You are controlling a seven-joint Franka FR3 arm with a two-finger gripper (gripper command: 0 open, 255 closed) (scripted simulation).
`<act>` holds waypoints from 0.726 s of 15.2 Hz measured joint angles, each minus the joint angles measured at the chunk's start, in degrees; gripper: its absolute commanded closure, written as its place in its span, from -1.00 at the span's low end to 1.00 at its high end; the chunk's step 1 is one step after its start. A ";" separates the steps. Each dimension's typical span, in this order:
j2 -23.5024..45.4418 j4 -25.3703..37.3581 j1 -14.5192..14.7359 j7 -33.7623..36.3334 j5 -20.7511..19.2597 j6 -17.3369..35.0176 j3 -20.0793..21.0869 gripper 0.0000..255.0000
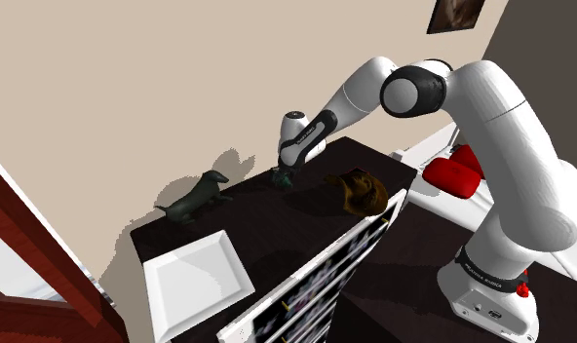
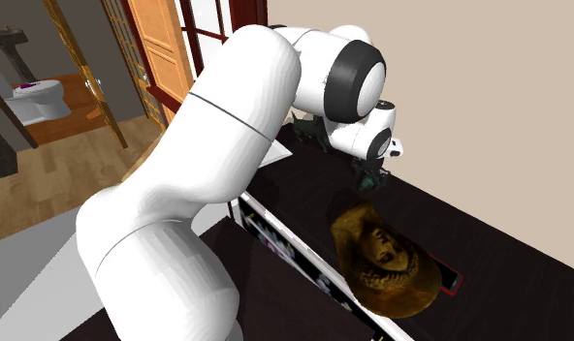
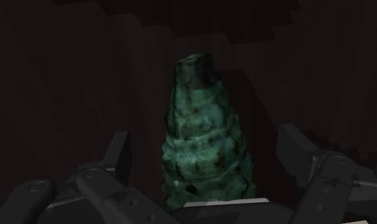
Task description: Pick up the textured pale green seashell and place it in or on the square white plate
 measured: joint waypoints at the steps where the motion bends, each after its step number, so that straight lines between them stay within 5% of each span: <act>1: 0.00 0.00 0.00 0.00 0.00 0.00 0.00 1.00; 11: 0.00 -0.01 -0.01 0.00 0.00 0.00 -0.01 1.00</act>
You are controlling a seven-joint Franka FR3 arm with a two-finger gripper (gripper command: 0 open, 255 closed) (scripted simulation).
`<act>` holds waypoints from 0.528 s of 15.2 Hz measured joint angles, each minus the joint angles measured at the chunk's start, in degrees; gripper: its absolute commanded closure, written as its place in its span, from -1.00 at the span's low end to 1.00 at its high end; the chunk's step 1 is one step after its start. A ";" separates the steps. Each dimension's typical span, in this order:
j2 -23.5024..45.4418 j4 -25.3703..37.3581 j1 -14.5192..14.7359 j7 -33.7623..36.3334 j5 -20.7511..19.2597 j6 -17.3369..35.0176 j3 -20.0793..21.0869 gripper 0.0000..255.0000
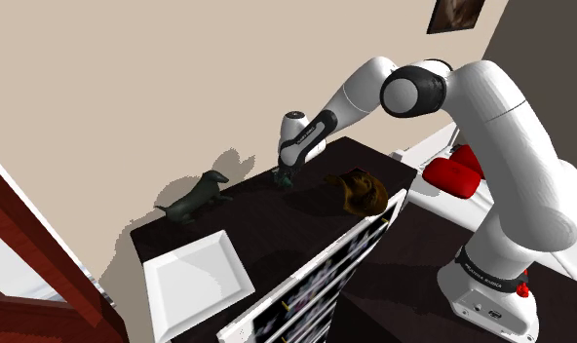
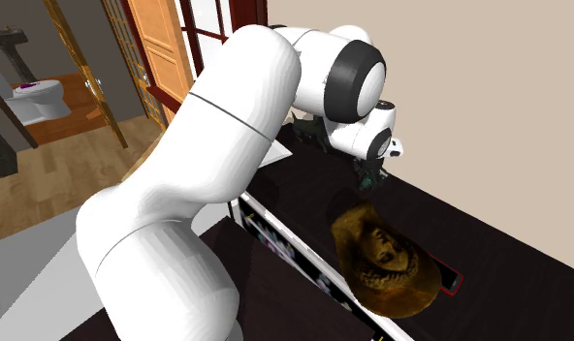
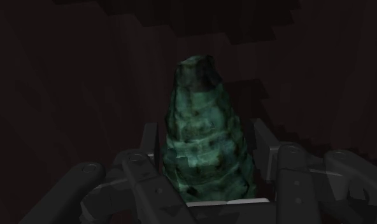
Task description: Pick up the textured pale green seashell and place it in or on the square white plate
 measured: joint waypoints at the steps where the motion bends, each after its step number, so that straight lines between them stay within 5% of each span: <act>1: -0.23 -0.02 0.03 0.02 0.01 -0.22 0.01 1.00; 8: -4.38 -1.62 -0.08 -0.08 0.11 -2.76 0.16 1.00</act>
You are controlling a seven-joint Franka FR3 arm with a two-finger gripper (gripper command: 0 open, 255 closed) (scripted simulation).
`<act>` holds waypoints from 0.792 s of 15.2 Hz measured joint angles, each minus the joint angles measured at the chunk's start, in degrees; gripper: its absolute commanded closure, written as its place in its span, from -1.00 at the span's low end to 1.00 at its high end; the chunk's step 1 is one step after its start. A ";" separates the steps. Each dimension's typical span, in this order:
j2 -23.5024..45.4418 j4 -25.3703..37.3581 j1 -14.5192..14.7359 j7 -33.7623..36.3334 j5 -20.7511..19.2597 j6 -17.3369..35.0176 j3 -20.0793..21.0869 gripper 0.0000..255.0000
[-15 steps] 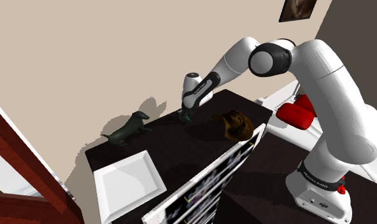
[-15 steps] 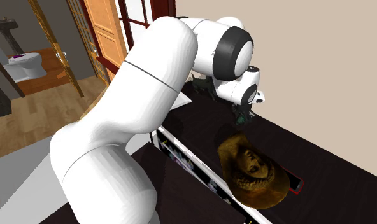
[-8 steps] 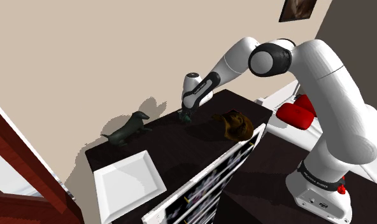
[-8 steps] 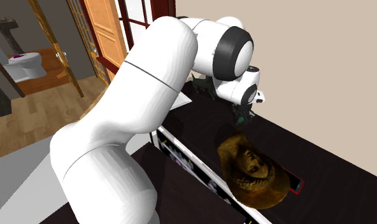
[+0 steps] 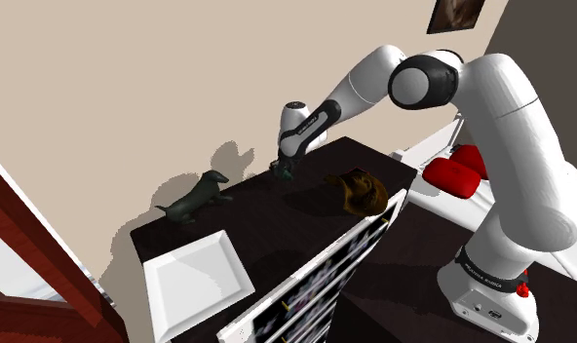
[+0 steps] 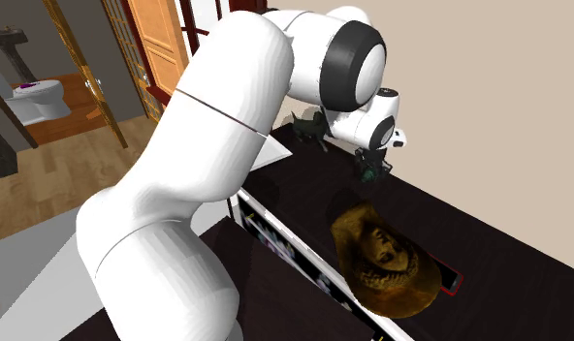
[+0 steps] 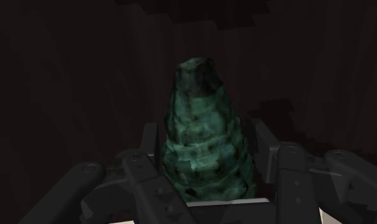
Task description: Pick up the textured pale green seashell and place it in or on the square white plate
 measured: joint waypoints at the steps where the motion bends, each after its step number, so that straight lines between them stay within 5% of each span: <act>1: -0.67 -0.28 -0.10 -0.10 0.04 -0.39 0.05 1.00; 12: -6.97 -2.83 1.10 1.27 -0.06 -4.15 0.18 1.00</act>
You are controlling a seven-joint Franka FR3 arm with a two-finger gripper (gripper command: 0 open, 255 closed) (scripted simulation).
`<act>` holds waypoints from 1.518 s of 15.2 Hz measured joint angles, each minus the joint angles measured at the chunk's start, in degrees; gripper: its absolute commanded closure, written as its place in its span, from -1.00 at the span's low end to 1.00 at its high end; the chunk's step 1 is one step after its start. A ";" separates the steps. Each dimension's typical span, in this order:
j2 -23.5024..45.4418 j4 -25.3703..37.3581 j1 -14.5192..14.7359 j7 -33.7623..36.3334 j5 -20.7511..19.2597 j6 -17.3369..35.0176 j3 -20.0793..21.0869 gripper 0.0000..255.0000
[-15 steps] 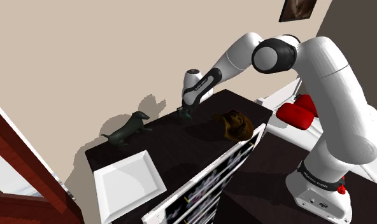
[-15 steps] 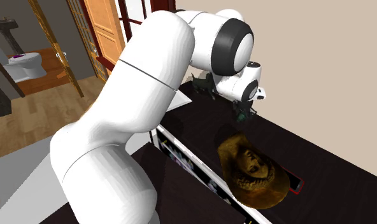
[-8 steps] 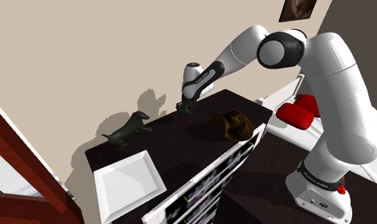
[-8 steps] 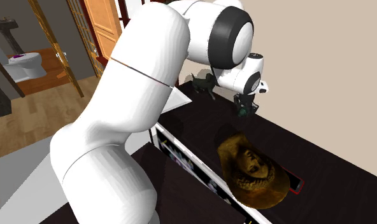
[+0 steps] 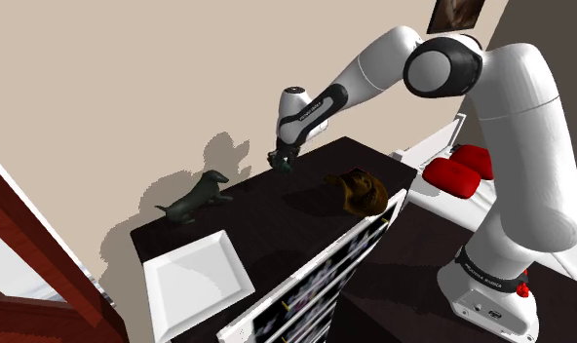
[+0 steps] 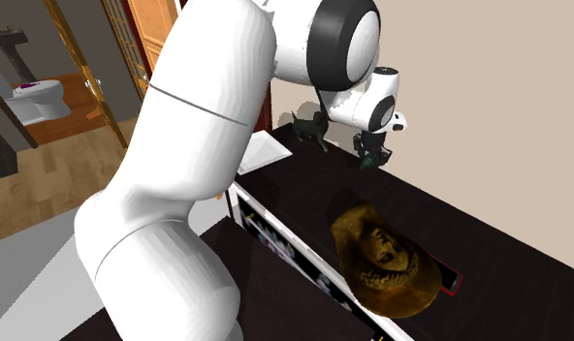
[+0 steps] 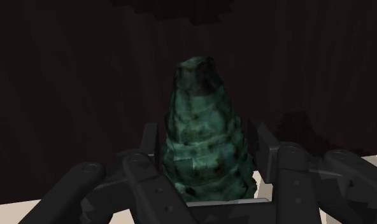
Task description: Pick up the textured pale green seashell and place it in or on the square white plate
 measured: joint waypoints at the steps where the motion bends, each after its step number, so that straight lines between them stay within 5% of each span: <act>1: -0.42 -0.58 0.91 1.03 -0.20 0.12 -0.03 1.00; 10: -2.90 -5.59 11.33 13.12 -2.79 2.26 -0.66 1.00; 23: -1.41 -2.61 26.63 30.54 -6.12 -0.37 -1.14 1.00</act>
